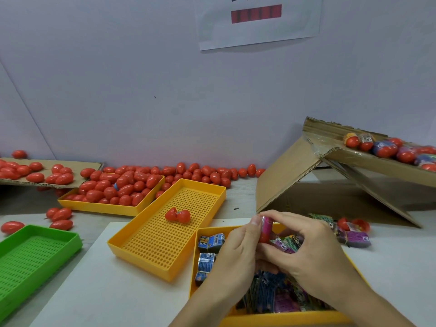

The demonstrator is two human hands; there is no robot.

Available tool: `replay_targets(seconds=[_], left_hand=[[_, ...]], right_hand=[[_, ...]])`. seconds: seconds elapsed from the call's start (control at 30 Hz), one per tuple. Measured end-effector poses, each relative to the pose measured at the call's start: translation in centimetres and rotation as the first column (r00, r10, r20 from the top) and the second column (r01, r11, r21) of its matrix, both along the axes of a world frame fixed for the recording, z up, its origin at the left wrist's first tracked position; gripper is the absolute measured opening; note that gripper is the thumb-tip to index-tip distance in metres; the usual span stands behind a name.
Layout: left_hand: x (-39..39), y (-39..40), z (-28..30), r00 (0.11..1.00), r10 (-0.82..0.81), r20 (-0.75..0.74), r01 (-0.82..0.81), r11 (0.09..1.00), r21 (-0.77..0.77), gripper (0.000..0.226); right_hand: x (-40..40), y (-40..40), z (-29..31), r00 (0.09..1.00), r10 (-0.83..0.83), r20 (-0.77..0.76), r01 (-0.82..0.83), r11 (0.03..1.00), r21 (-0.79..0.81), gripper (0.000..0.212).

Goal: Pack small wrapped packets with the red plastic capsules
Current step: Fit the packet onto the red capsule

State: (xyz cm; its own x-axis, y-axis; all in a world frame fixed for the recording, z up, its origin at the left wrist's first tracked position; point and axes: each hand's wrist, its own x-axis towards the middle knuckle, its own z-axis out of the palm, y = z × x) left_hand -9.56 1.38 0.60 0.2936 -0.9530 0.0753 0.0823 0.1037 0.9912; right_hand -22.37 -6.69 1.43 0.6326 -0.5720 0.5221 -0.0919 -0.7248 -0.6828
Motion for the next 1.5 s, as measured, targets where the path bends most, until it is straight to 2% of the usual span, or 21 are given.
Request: replay_targets(seconds=[0.13, 0.27, 0.37, 0.47, 0.6, 0.8, 0.93, 1.13, 1.37, 1.5], left_hand=[[0.1, 0.2, 0.0, 0.997, 0.021, 0.077, -0.018, 0.999, -0.029, 0.034], [0.1, 0.2, 0.1, 0.986, -0.020, 0.167, 0.023, 1.000, -0.016, 0.031], [0.1, 0.3, 0.2, 0.984, -0.048, 0.170, 0.050, 0.999, -0.011, 0.029], [0.2, 0.4, 0.2, 0.981, -0.095, 0.169, 0.094, 0.995, 0.011, 0.038], [0.3, 0.5, 0.3, 0.984, -0.128, 0.127, 0.125, 0.992, 0.031, 0.036], [0.3, 0.3, -0.1, 0.986, -0.071, 0.150, 0.069, 0.997, 0.017, 0.036], [0.5, 0.2, -0.5, 0.998, -0.005, 0.058, 0.005, 1.000, 0.001, 0.040], [0.0, 0.4, -0.3, 0.996, -0.044, 0.073, 0.046, 0.999, -0.026, 0.047], [-0.2, 0.3, 0.0, 0.997, -0.074, -0.004, 0.074, 0.997, 0.003, 0.051], [0.0, 0.4, 0.3, 0.990, -0.038, -0.136, 0.047, 0.997, 0.066, 0.053]], right_hand=[[0.0, 0.1, 0.0, 1.000, 0.016, 0.002, -0.016, 1.000, -0.016, 0.045], [-0.2, -0.1, 0.1, 0.999, 0.038, 0.003, -0.038, 0.999, -0.011, 0.048], [-0.4, -0.3, 0.4, 0.996, 0.088, -0.001, -0.088, 0.996, 0.031, 0.046], [-0.6, -0.8, 0.5, 0.990, 0.144, 0.001, -0.144, 0.988, 0.063, 0.041], [-0.8, -1.1, 0.3, 0.991, 0.127, -0.033, -0.125, 0.991, 0.047, 0.047], [-0.2, -0.5, 0.4, 0.996, 0.077, 0.038, -0.076, 0.997, -0.026, 0.041], [0.0, -0.5, 0.0, 0.994, 0.107, 0.029, -0.107, 0.994, -0.006, 0.045], [0.0, -0.3, -0.1, 0.995, 0.086, 0.044, -0.084, 0.996, -0.031, 0.048], [0.0, -0.2, -0.2, 0.999, 0.023, 0.033, -0.023, 1.000, -0.019, 0.040], [-0.1, -0.4, -0.1, 0.997, 0.068, 0.029, -0.070, 0.996, 0.061, 0.039]])
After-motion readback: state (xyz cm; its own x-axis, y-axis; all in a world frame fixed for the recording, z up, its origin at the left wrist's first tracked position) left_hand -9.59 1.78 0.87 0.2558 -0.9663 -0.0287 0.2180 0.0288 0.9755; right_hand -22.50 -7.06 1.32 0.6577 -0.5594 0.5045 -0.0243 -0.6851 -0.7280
